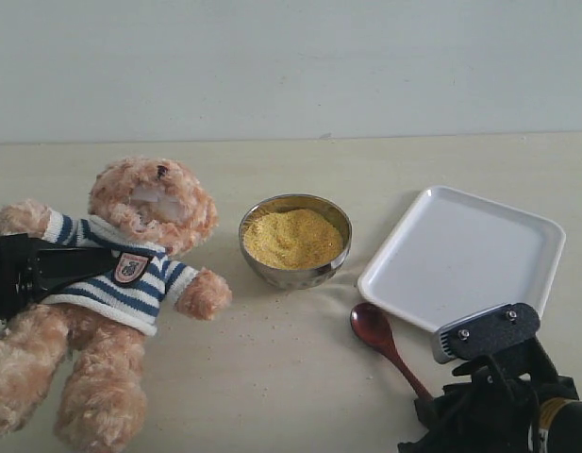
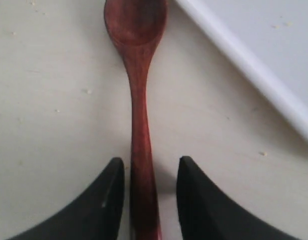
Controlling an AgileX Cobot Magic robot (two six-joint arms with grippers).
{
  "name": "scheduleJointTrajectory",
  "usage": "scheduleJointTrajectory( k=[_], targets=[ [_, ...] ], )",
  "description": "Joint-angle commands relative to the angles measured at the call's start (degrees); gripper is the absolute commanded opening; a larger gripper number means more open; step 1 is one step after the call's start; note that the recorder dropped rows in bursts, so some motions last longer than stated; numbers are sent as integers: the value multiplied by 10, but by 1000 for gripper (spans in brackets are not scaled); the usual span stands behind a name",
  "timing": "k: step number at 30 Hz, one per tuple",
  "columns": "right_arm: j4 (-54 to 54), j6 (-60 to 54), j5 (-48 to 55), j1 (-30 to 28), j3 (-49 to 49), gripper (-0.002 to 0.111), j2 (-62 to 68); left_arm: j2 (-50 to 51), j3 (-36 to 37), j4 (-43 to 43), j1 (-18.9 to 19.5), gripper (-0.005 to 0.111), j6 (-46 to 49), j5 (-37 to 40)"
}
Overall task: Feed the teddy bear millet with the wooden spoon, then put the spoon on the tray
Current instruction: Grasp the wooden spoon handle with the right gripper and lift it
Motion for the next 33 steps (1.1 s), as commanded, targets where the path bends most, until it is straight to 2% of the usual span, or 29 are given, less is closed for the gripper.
scheduleJointTrajectory(
  k=[1, 7, 10, 13, 20, 28, 33],
  targets=[
    [-34, 44, 41, 1, 5, 30, 0, 0, -4, -6, -3, 5, 4, 10],
    [-40, 53, 39, 1, 5, 32, 0, 0, -4, -6, -3, 5, 4, 10],
    [-40, 53, 27, 1, 5, 19, 0, 0, -4, -6, -3, 5, 4, 10],
    [-40, 53, 20, 1, 5, 0, 0, 0, -4, -6, -3, 5, 4, 10],
    [-40, 53, 4, 1, 5, 0, -11, 0, -4, -6, -3, 5, 4, 10],
    [-40, 42, 0, 1, 5, 0, -92, 0, -4, -6, -3, 5, 4, 10],
    [-42, 38, 40, 1, 4, 0, -155, 0, -4, -6, -3, 5, 4, 10]
  ],
)
